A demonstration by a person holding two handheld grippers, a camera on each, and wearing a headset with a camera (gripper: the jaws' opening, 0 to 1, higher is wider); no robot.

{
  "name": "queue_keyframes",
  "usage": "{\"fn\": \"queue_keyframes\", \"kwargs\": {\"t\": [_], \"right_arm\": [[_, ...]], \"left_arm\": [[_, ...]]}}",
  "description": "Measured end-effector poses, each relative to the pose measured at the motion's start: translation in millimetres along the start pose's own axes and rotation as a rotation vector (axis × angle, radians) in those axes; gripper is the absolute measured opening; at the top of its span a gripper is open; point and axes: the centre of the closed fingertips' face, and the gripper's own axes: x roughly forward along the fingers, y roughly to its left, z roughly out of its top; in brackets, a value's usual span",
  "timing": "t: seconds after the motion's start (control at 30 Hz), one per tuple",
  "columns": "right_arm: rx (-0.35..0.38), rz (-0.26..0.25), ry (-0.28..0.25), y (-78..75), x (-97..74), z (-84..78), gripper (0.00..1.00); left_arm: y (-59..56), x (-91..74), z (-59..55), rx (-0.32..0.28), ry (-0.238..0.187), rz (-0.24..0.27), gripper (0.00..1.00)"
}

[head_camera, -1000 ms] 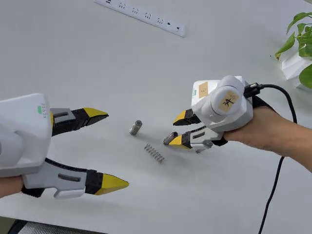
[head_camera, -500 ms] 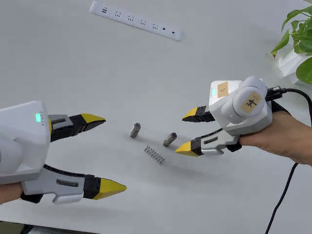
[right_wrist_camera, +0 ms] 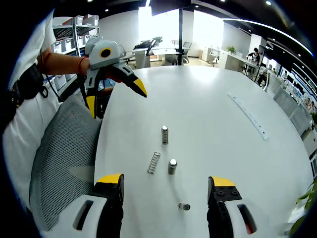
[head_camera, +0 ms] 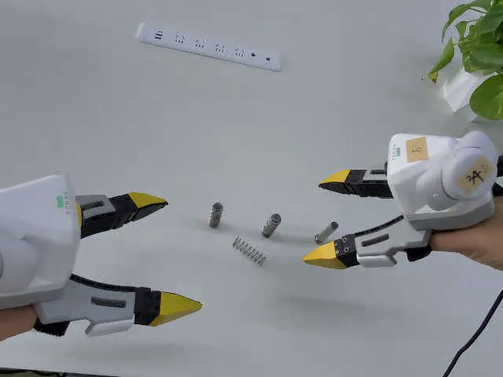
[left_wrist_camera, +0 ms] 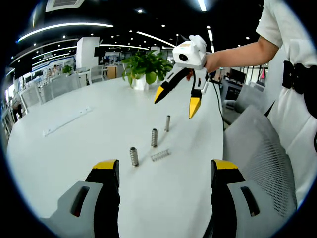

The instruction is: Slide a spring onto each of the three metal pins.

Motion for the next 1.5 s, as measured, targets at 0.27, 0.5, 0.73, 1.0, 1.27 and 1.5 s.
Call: {"fn": "queue_keyframes", "kwargs": {"t": [0.27,0.5,0.73,1.0,1.27,1.5], "right_arm": [[0.062,-0.037,-0.096,8.2,-23.7,-17.3,0.77],[0.110,-0.065,-0.150,12.8,-40.5,-37.4,0.85],[0.156,-0.102,-0.176,11.2,-52.1,-55.9,0.85],[0.209,-0.143,-0.193,6.2,-63.2,-74.8,0.83],[0.260,-0.164,-0.191,6.0,-66.8,-93.5,0.82],[0.289,-0.179,-0.201,3.5,-68.9,-99.4,0.81]], "left_arm": [[-10.5,6.4,1.8,0.033,0.043,-0.013,0.70],[-17.5,19.1,0.6,0.079,0.096,-0.040,0.66],[-20.0,42.5,-6.3,0.152,0.174,-0.075,0.61],[-27.6,74.5,-24.3,0.248,0.288,-0.152,0.58],[-25.0,102.9,-37.4,0.282,0.368,-0.176,0.58],[-19.1,116.0,-46.2,0.246,0.416,-0.152,0.60]]}}
